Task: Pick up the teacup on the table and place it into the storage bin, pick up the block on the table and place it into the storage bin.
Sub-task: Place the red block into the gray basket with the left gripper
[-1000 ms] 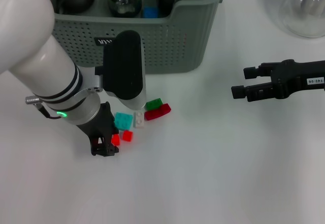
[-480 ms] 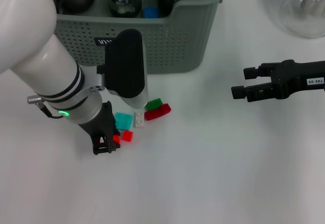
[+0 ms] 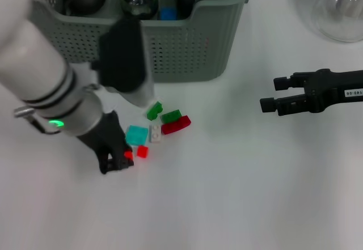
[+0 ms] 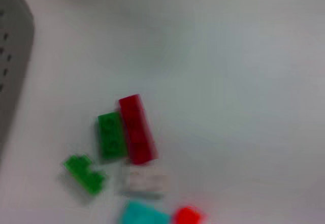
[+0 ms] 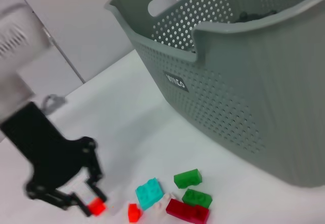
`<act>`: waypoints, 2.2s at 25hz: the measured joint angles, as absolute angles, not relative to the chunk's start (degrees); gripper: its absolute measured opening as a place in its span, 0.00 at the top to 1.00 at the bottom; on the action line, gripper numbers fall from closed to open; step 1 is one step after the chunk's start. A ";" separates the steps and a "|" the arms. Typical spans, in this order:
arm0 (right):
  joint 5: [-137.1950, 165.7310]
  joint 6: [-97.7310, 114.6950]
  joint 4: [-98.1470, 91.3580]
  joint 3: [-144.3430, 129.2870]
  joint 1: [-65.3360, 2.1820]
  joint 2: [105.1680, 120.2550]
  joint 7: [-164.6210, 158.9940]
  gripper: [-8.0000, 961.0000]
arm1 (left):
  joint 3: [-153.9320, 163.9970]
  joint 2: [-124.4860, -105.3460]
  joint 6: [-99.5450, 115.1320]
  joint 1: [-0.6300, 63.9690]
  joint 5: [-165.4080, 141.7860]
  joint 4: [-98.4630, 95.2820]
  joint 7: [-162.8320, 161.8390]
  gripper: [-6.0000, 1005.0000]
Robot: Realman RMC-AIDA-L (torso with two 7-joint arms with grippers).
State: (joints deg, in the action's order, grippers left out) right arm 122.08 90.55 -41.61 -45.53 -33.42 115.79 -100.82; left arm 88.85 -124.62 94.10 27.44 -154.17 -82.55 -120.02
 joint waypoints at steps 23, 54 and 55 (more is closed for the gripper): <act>121.59 90.32 -42.08 -45.37 -34.46 115.57 -100.66 0.02 | 53.39 -119.08 71.91 52.70 -143.54 -66.12 -138.78 0.73; 121.68 88.83 -42.08 -45.35 -35.19 115.57 -99.41 0.02 | 62.05 -119.27 64.93 56.79 -162.69 -61.88 -152.18 0.59; 121.63 88.81 -42.04 -45.36 -35.19 115.58 -99.23 0.02 | 61.62 -119.67 66.35 55.40 -161.45 -65.22 -151.84 0.54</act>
State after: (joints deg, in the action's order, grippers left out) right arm 121.63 88.81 -42.04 -45.36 -35.19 115.58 -99.23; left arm 61.62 -119.67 66.35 55.40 -161.45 -65.22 -151.84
